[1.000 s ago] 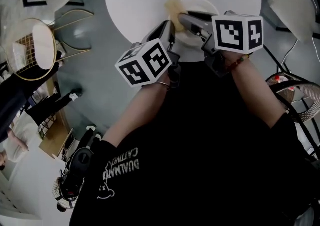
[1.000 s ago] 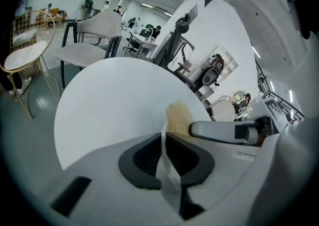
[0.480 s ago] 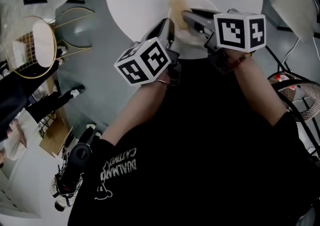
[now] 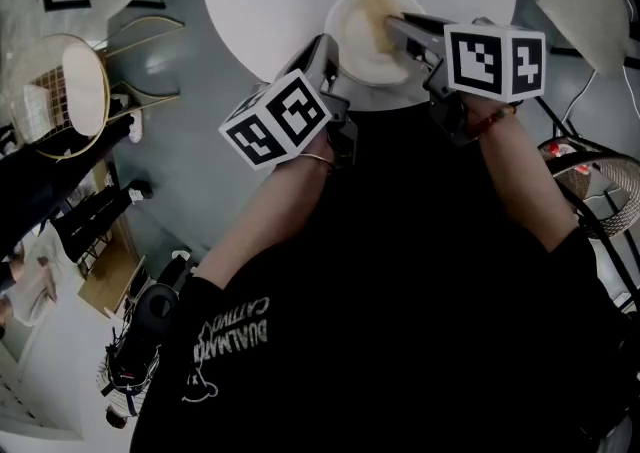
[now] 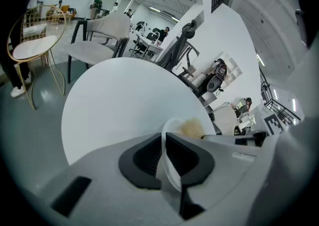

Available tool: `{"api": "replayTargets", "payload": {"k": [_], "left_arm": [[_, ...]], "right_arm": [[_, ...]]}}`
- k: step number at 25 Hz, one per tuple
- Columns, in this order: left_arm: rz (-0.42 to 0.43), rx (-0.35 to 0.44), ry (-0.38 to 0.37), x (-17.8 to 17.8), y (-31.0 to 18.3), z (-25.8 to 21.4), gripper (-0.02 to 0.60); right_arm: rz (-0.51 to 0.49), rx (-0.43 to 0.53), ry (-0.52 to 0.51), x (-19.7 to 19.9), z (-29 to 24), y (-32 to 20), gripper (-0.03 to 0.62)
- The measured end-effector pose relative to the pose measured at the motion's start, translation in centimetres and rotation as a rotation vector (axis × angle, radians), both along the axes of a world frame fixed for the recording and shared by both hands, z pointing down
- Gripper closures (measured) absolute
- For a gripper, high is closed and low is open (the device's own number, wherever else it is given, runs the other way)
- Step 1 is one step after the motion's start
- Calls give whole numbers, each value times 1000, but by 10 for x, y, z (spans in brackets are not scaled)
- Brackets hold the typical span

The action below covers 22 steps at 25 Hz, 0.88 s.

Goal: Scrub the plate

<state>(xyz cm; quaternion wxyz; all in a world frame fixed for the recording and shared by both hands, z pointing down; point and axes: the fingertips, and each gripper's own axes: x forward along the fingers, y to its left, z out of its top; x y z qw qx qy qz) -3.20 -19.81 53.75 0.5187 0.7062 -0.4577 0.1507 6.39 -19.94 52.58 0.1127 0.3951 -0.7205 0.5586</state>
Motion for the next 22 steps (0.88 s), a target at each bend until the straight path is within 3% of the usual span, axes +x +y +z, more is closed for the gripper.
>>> {"api": "replayTargets", "payload": {"k": [22], "left_arm": [[-42,22,-8,16,26,-1,553]], "right_arm": [[112,28,97,80,-5,21,530]]}}
